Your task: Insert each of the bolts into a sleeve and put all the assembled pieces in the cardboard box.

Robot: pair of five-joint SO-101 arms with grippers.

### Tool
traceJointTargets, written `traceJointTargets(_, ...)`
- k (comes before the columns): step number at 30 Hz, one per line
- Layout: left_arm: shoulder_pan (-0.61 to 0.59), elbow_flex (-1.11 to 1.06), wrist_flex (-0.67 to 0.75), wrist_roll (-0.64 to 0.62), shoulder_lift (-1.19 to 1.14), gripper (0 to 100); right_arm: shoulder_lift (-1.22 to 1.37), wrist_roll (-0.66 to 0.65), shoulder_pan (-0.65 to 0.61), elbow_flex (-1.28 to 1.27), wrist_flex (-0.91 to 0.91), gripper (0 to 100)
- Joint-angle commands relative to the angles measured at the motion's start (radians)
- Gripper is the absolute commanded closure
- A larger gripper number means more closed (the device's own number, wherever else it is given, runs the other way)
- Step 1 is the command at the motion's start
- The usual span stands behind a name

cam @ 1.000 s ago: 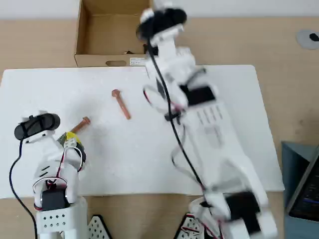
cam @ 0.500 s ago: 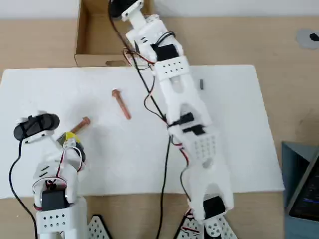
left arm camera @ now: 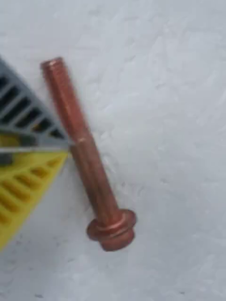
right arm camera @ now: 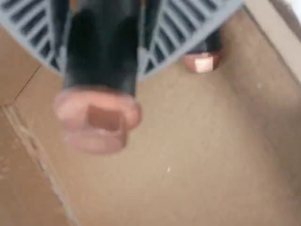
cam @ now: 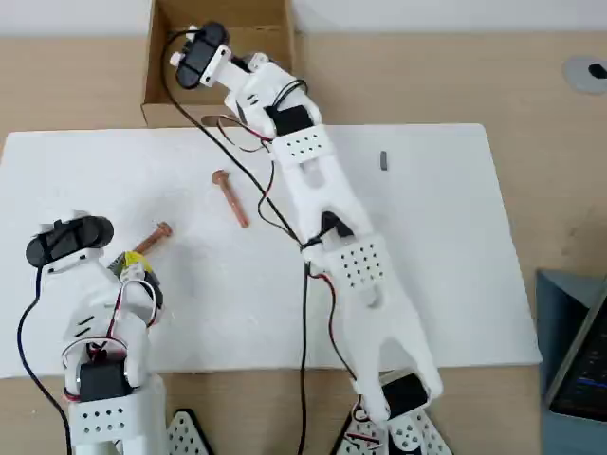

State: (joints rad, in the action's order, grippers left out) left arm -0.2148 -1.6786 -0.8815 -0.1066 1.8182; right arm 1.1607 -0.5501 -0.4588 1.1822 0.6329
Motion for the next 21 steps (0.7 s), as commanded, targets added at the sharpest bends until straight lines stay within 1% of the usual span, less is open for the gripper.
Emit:
traceJointTargets(1,-0.008,-0.015,-0.003,0.003,0.002,100,-0.019,-0.014,-0.013,0.088,0.008,85.7)
traceJointTargets(3,-0.008,-0.015,-0.003,0.003,0.002,100,-0.018,-0.014,-0.013,0.091,0.032,82.6)
traceJointTargets(17,-0.008,-0.015,-0.003,0.003,0.002,100,-0.024,-0.012,-0.002,0.108,0.037,83.3)
traceJointTargets(21,-0.008,-0.015,-0.003,0.003,0.002,100,-0.022,-0.012,0.004,0.206,0.115,88.9)
